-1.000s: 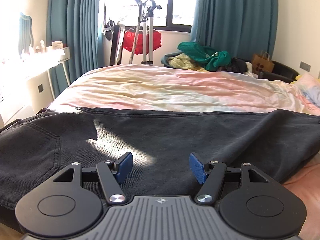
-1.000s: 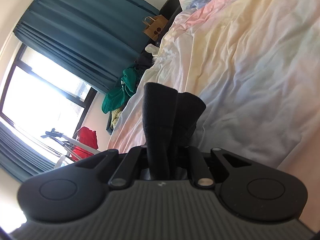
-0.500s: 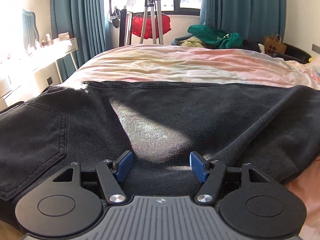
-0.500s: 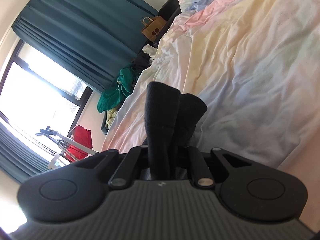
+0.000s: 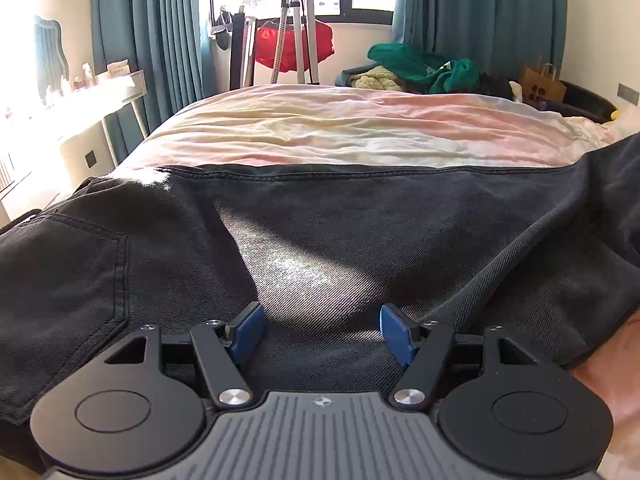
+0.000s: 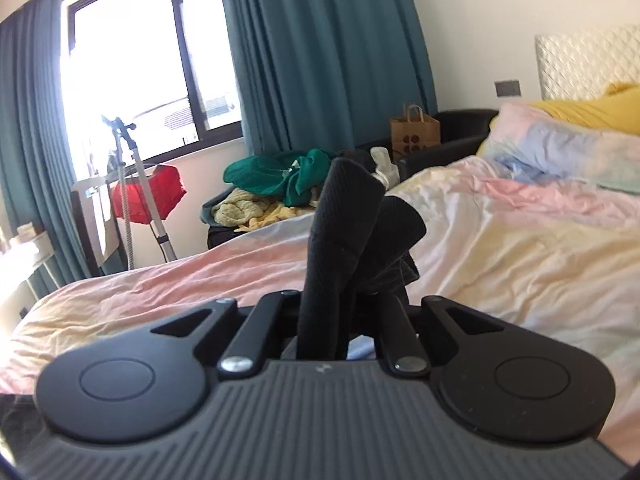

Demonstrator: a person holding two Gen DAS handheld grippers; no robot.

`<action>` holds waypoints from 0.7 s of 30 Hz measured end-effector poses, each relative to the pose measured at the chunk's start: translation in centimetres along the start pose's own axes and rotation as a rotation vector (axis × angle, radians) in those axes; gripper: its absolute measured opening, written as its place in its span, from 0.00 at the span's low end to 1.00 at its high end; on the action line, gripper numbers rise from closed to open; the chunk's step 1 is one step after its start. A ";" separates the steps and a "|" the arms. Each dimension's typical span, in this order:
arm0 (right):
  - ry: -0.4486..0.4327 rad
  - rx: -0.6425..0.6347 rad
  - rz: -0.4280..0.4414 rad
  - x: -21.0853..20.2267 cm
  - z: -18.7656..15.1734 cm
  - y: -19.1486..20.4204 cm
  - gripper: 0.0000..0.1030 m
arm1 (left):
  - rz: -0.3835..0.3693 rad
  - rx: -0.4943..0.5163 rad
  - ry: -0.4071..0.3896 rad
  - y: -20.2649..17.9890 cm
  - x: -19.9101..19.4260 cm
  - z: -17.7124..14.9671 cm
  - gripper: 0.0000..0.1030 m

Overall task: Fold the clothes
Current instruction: 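Lower the held trouser leg onto the trousers and open the right gripper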

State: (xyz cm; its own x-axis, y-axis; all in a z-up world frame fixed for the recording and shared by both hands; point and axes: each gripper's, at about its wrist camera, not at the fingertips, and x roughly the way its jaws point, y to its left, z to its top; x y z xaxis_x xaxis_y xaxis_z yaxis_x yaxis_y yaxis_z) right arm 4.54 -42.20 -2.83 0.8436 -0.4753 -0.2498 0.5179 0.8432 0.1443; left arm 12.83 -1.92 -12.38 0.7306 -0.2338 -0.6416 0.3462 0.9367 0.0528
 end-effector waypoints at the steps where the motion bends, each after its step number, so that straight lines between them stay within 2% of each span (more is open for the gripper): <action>1: -0.023 -0.067 0.021 -0.6 0.3 2.0 0.11 | -0.002 -0.011 0.000 0.2 -0.2 0.2 0.65; 4: -0.089 -0.267 0.123 -3.0 0.3 8.6 0.11 | -0.002 -0.049 -0.008 0.8 -1.1 0.8 0.65; 8: -0.137 -0.488 0.262 -6.2 -3.1 16.7 0.11 | 0.016 -0.103 -0.077 1.8 -4.2 1.6 0.66; 10: -0.101 -0.546 0.341 -7.4 -6.2 20.0 0.11 | 0.029 -0.123 -0.128 2.4 -6.3 1.8 0.68; 13: 0.018 -0.641 0.414 -7.6 -11.9 23.1 0.11 | 0.029 -0.158 -0.185 3.8 -8.8 1.9 0.71; 15: 0.127 -0.728 0.434 -7.5 -15.4 24.8 0.11 | 0.016 -0.187 -0.205 4.7 -9.6 1.8 0.71; 16: 0.152 -0.783 0.425 -7.7 -16.9 25.7 0.11 | 0.009 -0.207 -0.214 5.2 -10.0 1.8 0.71; 19: 0.118 -0.832 0.399 -8.3 -17.0 26.3 0.12 | 0.007 -0.266 -0.230 6.3 -10.3 2.0 0.71; 21: 0.090 -0.816 0.396 -8.7 -15.6 26.4 0.12 | 0.003 -0.293 -0.233 6.8 -10.3 2.1 0.71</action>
State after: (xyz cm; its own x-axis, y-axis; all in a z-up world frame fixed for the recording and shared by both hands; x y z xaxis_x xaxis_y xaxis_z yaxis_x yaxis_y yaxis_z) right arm 8.68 -11.86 -11.76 0.9061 -0.1211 -0.4054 -0.0974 0.8728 -0.4783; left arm 8.90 6.32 -3.85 0.8574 -0.2523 -0.4485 0.1852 0.9645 -0.1885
